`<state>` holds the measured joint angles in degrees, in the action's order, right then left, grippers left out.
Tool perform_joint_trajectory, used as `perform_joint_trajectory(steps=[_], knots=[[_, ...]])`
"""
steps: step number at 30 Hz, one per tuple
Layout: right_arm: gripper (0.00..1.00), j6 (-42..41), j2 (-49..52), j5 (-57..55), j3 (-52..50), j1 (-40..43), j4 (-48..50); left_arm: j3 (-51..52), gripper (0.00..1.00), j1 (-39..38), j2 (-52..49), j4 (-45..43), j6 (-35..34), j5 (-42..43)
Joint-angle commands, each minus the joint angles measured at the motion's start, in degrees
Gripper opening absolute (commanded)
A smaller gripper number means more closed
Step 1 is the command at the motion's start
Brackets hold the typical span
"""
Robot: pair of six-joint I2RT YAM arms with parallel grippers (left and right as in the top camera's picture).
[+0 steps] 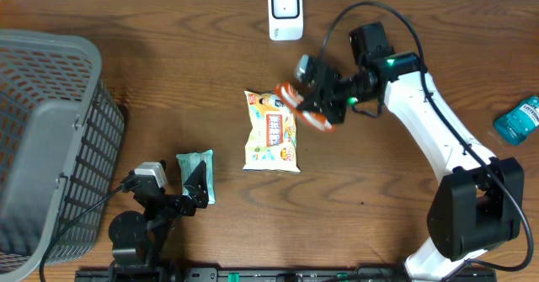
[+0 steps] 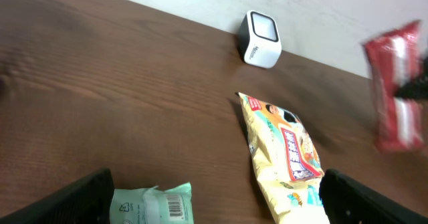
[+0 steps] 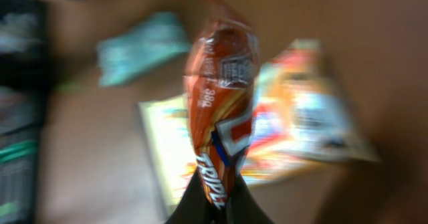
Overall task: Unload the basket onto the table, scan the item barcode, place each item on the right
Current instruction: 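Raise the red Top bag with the right gripper up to the scanner, then carry the Top bag right and drop it at the right edge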
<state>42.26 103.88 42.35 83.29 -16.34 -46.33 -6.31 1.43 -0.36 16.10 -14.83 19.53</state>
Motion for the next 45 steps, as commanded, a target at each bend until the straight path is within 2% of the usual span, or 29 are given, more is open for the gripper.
perform_joint_trajectory(steps=[1, 5, 9, 12, 17, 25, 30, 34, 37, 39, 42, 45], knots=[[0.01, -13.51, -0.37, -23.61, 0.5, -1.36, 10.49, 0.74, 0.98, -0.13, 0.13, 1.64, 0.11, 0.11], [0.01, -14.08, 0.13, -38.05, 0.5, -3.13, 22.45, 0.74, 0.98, -0.13, 0.13, 1.62, 0.13, 0.11], [0.01, -9.62, 4.13, -51.89, 0.52, -4.81, 36.39, 0.74, 0.98, -0.13, 0.13, 1.62, 0.13, 0.11], [0.01, -6.56, 7.89, -55.1, 1.03, -5.11, 43.63, 0.74, 0.98, -0.13, 0.13, 1.62, 0.11, 0.11], [0.01, -2.05, 17.77, -60.76, 7.34, -5.25, 48.85, 0.74, 0.98, -0.13, 0.13, 1.62, 0.11, 0.11], [0.01, 3.65, 31.1, -64.32, 23.82, -6.88, 47.32, 0.74, 0.98, -0.13, 0.13, 1.62, 0.11, 0.11], [0.01, 7.56, 36.44, -68.41, 26.97, -8.61, 47.52, 0.74, 0.98, -0.13, 0.13, 1.62, 0.11, 0.11], [0.01, 6.95, 37.27, -71.58, 26.99, -9.53, 47.84, 0.74, 0.98, -0.13, 0.13, 1.62, 0.11, 0.11], [0.01, 1.16, 37.2, -79.84, 29.22, -9.92, 47.41, 0.74, 0.98, -0.13, 0.13, 1.64, 0.11, 0.11], [0.01, -2.01, 37.09, -84.61, 31.91, -9.84, 43.21, 0.74, 0.98, -0.13, 0.13, 1.62, 0.11, 0.11], [0.01, -8.92, 36.37, -95.41, 37.13, -9.22, 32.09, 0.74, 0.98, -0.13, 0.13, 1.64, 0.11, 0.11], [0.01, -20.9, 34.69, -102.6, 38.97, -7.89, 18.69, 0.74, 0.98, -0.13, 0.13, 1.62, 0.11, 0.11]])
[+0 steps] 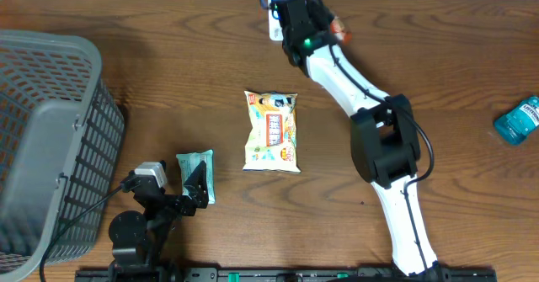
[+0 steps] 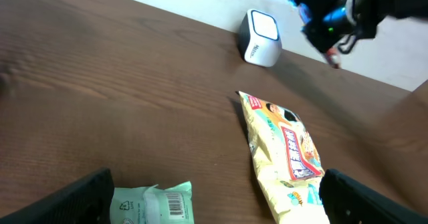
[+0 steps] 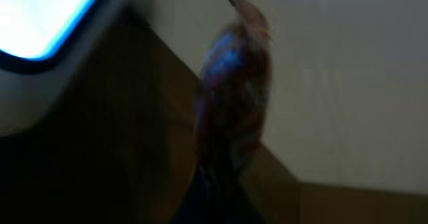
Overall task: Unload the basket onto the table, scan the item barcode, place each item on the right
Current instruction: 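Carry the Top bag right and drop it at the right edge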
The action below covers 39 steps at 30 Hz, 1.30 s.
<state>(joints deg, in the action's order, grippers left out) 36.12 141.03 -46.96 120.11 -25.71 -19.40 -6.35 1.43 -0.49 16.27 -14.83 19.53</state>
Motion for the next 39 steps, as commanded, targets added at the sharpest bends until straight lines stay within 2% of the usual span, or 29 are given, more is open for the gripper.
perform_joint_trajectory(steps=[1, 5, 7, 10, 18, 23, 27, 28, 29, 30, 32, 34, 39], knots=[[0.01, -19.91, -3.04, -14.53, 2.14, 2.14, -13.29, 0.79, 0.98, -0.13, 0.26, 1.44, 0.11, 0.11], [0.01, -43.34, -3.78, -14.78, 2.12, 6.4, -34.99, 0.79, 0.98, -0.13, 0.26, 1.44, 0.11, 0.11], [0.01, -52.52, -3.78, -12.5, 1.73, 9.49, -42.82, 0.79, 0.98, -0.13, 0.26, 1.44, 0.11, 0.11], [0.01, -60.22, -3.78, -10.29, 1.11, 16.28, -48.37, 0.79, 0.98, -0.13, 0.26, 1.46, 0.11, 0.11], [0.01, -57.55, -3.74, -9.9, -1.05, 34.47, -42.77, 0.79, 0.98, -0.13, 0.26, 1.44, 0.11, 0.11], [0.01, -51.17, -3.52, -1.16, -1.31, 44.92, -37.29, 0.79, 0.98, -0.13, 0.26, 1.44, 0.11, 0.11], [0.01, -51.1, -3.52, 4.9, -1.31, 49.57, -36.48, 0.79, 0.98, -0.13, 0.26, 1.44, 0.11, 0.11], [0.05, -51.08, -3.52, 5.66, -1.31, 50.12, -36.22, 0.79, 0.98, -0.13, 0.26, 1.44, 0.11, 0.11], [0.18, -51.08, -3.54, 6.29, -1.29, 50.49, -36.02, 0.79, 0.98, -0.13, 0.26, 1.44, 0.11, 0.11], [0.53, -51.06, -3.58, 7.15, -1.18, 50.82, -35.89, 0.79, 0.98, -0.13, 0.26, 1.44, 0.11, 0.11], [0.99, -51.06, -4.22, 10.12, -0.5, 50.84, -36.65, 0.79, 0.98, -0.13, 0.26, 1.46, 0.11, 0.11], [0.99, -51.06, -5.27, 14.34, 0.07, 50.38, -37.07, 0.79, 0.98, -0.13, 0.26, 1.44, 0.13, 0.11], [0.99, -51.08, -13.73, 33.7, 0.63, 46.51, -38.82, 0.79, 0.98, -0.13, 0.26, 1.46, 0.11, 0.11]])
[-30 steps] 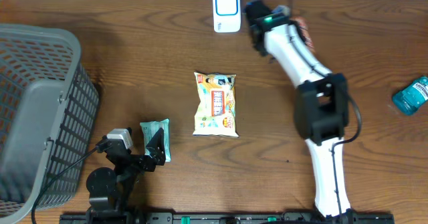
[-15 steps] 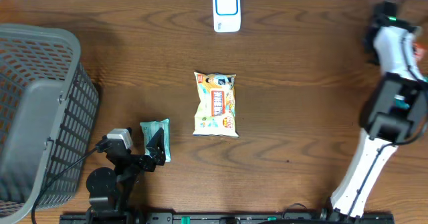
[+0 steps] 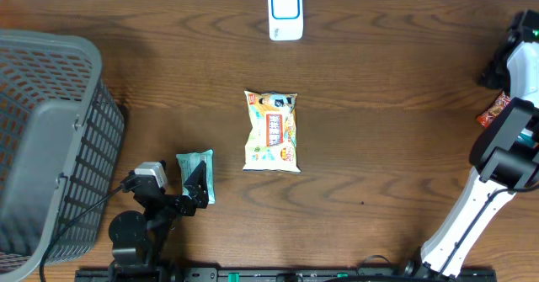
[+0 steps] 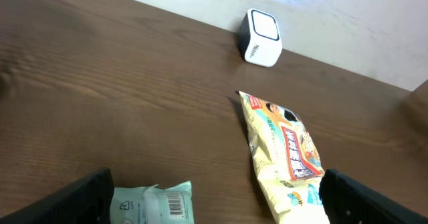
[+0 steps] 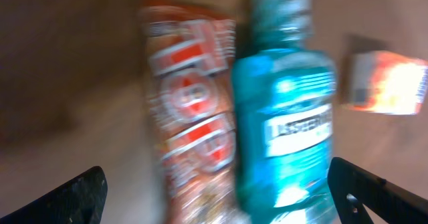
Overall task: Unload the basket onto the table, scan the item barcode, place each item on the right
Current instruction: 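Carry the Top bag right and drop it at the right edge, then reach the right gripper to the yellow chip bag and grasp it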
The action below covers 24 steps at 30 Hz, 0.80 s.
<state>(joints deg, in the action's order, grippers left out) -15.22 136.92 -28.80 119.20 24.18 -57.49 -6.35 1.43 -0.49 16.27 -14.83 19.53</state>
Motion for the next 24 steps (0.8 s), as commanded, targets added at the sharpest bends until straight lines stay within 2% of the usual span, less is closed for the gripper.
perform_joint_trajectory(steps=[1, 5, 10, 11, 12, 14, 18, 21, 24], knots=[[0.99, 0.24, -12.52, 21.62, 1.55, -5.18, -2.16, 0.79, 0.98, -0.13, 0.26, 1.44, 0.11, 0.11], [0.99, -5.79, -17.99, 28.55, 1.55, -11.3, -7.15, 0.79, 0.98, -0.13, 0.26, 1.46, 0.11, 0.11], [0.99, -14.32, -20.76, 30.91, 1.44, -28.94, -15.56, 0.79, 0.98, -0.13, 0.26, 1.46, 0.13, 0.11], [0.99, -16.46, -20.11, 31.58, 0.85, -34.8, -16.61, 0.79, 0.98, -0.13, 0.26, 1.44, 0.11, 0.11], [0.99, -16.48, -19.82, 32.35, 0.61, -36.63, -16.74, 0.79, 0.98, -0.13, 0.26, 1.44, 0.11, 0.11], [0.99, -16.44, -18.14, 34.34, -1.14, -45.64, -16.87, 0.79, 0.98, -0.13, 0.26, 1.44, 0.11, 0.11], [0.98, -16.13, -13.86, 33.73, -3.85, -56.85, -15.28, 0.79, 0.98, -0.13, 0.26, 1.44, 0.11, 0.11], [0.93, -16.09, -8.22, 29.07, -4.92, -64.48, -13.51, 0.79, 0.98, -0.13, 0.26, 1.44, 0.11, 0.11], [0.93, -19.06, -3.3, 21.09, -4.92, -69.92, -13.22, 0.79, 0.98, -0.13, 0.26, 1.44, 0.11, 0.11]])
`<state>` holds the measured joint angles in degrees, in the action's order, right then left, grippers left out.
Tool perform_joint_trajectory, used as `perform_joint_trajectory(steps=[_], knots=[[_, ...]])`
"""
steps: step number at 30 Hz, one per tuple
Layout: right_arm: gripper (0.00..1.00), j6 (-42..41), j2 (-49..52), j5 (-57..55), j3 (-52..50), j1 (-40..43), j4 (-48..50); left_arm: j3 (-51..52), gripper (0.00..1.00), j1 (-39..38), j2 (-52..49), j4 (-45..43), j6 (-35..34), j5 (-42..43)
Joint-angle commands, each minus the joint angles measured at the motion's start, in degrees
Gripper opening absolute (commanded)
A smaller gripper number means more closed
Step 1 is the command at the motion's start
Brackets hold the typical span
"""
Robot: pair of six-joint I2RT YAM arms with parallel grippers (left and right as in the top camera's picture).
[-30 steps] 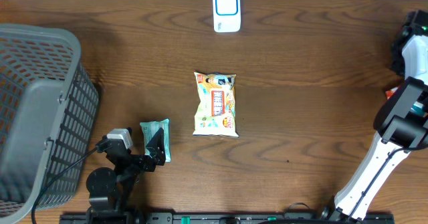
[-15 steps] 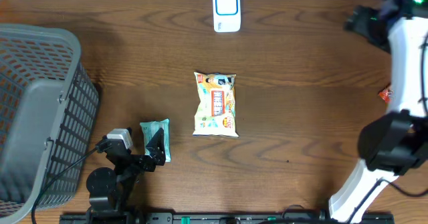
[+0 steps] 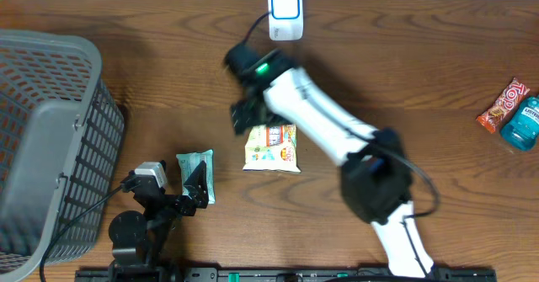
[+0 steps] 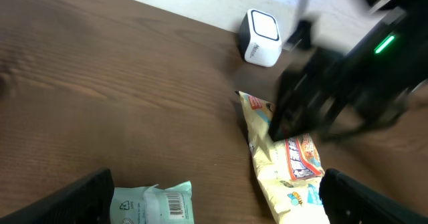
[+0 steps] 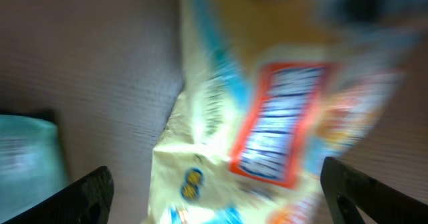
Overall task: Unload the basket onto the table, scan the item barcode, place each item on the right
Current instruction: 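Reach the right gripper to the yellow chip bag and grasp it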
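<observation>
A yellow snack bag (image 3: 271, 147) lies flat mid-table, also visible in the left wrist view (image 4: 294, 177). My right gripper (image 3: 250, 114) hangs open over its far end, and the blurred bag (image 5: 267, 137) fills the space below its spread fingers (image 5: 354, 190). The white barcode scanner (image 3: 285, 13) stands at the far edge, its window lit blue. My left gripper (image 3: 181, 199) rests open near the front edge with a green packet (image 4: 150, 202) between its fingers, barcode side up. A red snack pack (image 3: 504, 103) lies at the far right.
A grey mesh basket (image 3: 42, 139) fills the left side. A teal mouthwash bottle (image 3: 522, 120) lies beside the red snack pack. The right arm (image 4: 348, 83) stretches across the table middle, from the front edge to the yellow bag.
My right gripper was open at the far right over the red snack pack and the bottle. Now it is open over the yellow bag in the middle. The left arm has not moved.
My right gripper first held the red snack pack near the yellow bag, then held it up at the scanner. Then it stood open at the far right, with the pack lying beside the bottle. Now it is over the yellow bag.
</observation>
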<state>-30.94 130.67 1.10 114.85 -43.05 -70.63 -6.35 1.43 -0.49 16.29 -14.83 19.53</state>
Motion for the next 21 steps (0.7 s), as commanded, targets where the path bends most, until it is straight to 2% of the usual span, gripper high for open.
perform_joint_trajectory(steps=[1, 4, 5, 7, 8, 10, 11, 12, 17, 20, 21], knots=[[0.93, -4.11, 3.89, -10.67, -0.57, -3.52, -0.28, 0.79, 0.98, -0.13, 0.26, 1.44, 0.11, 0.11], [0.91, -10.84, 7.93, -16.7, -0.57, -5.97, -3.08, 0.79, 0.98, -0.13, 0.26, 1.44, 0.11, 0.11], [0.83, -11.98, 9.01, -17.11, -0.57, -6.43, -4.2, 0.79, 0.98, -0.13, 0.26, 1.42, 0.11, 0.11], [0.59, -12.11, 10.08, -17.0, -0.57, -6.67, -5.35, 0.79, 0.98, -0.13, 0.26, 1.42, 0.11, 0.11], [0.4, -11.96, 10.36, -16.22, -0.59, -6.67, -5.97, 0.79, 0.98, -0.13, 0.26, 1.42, 0.11, 0.11], [0.13, -8.52, 10.36, -12.85, -0.57, -6.45, -5.29, 0.79, 0.98, -0.13, 0.26, 1.42, 0.11, 0.11], [0.09, -7.52, 10.36, -12.2, -0.57, -6.38, -4.98, 0.79, 0.98, -0.13, 0.26, 1.44, 0.11, 0.11], [0.01, -2.82, 10.34, -9.29, -0.55, -6.03, -3.82, 0.79, 0.98, -0.13, 0.26, 1.42, 0.13, 0.11], [0.01, 22.45, 5.51, 10.1, 0.61, -1.03, -5.55, 0.79, 0.98, -0.13, 0.26, 1.42, 0.11, 0.11], [0.01, 46.03, -1.22, 31.12, 0.61, 4.09, -10.67, 0.79, 0.98, -0.13, 0.26, 1.42, 0.13, 0.11], [0.01, 51.28, -2.38, 35.36, 0.61, 5.35, -12.5, 0.79, 0.98, -0.13, 0.26, 1.42, 0.11, 0.11]])
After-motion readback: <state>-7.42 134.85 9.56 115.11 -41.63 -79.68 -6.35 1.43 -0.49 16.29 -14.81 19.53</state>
